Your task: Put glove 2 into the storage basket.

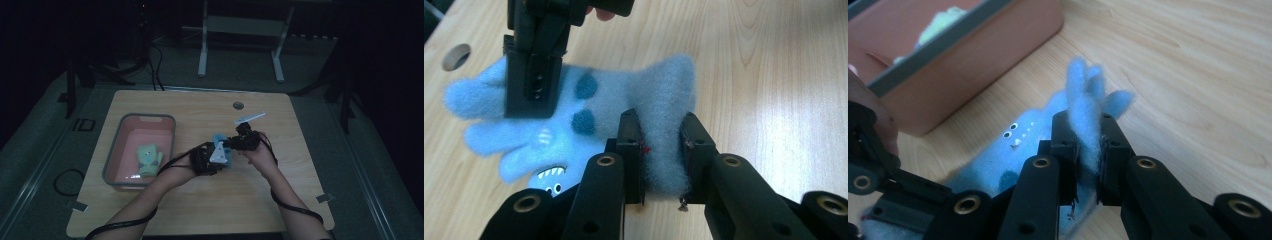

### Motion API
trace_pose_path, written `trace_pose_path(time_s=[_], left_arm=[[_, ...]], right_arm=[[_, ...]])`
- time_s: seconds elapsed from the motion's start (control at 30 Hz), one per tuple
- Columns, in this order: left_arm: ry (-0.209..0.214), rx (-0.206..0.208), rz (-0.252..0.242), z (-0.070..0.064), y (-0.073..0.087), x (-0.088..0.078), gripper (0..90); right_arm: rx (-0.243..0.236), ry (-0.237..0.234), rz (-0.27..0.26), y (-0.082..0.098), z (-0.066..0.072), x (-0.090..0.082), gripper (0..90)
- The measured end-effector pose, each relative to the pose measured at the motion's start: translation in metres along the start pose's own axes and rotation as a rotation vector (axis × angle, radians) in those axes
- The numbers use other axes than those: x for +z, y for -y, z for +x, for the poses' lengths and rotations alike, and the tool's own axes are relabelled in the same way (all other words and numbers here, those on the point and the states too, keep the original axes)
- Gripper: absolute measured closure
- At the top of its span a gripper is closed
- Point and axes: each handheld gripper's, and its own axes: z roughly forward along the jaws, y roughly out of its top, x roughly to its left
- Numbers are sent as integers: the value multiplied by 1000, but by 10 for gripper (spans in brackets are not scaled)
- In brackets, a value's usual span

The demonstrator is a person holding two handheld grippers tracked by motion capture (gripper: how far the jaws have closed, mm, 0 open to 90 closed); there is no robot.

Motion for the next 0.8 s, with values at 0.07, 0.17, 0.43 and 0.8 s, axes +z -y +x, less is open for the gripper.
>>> trace_pose_path(time_s=[0.07,0.17,0.43,0.8], left_arm=[[-8,6,9,2,0,-7,763],[-21,9,17,4,1,-18,763],[-38,13,49,8,7,-40,763],[-72,-13,75,15,25,-69,763]], right_arm=[[-2,1,-3,-3,2,0,816],[-7,-17,-19,-14,10,-1,815],[-30,-37,-29,-32,27,5,815],[-82,-50,-22,-61,53,22,816]])
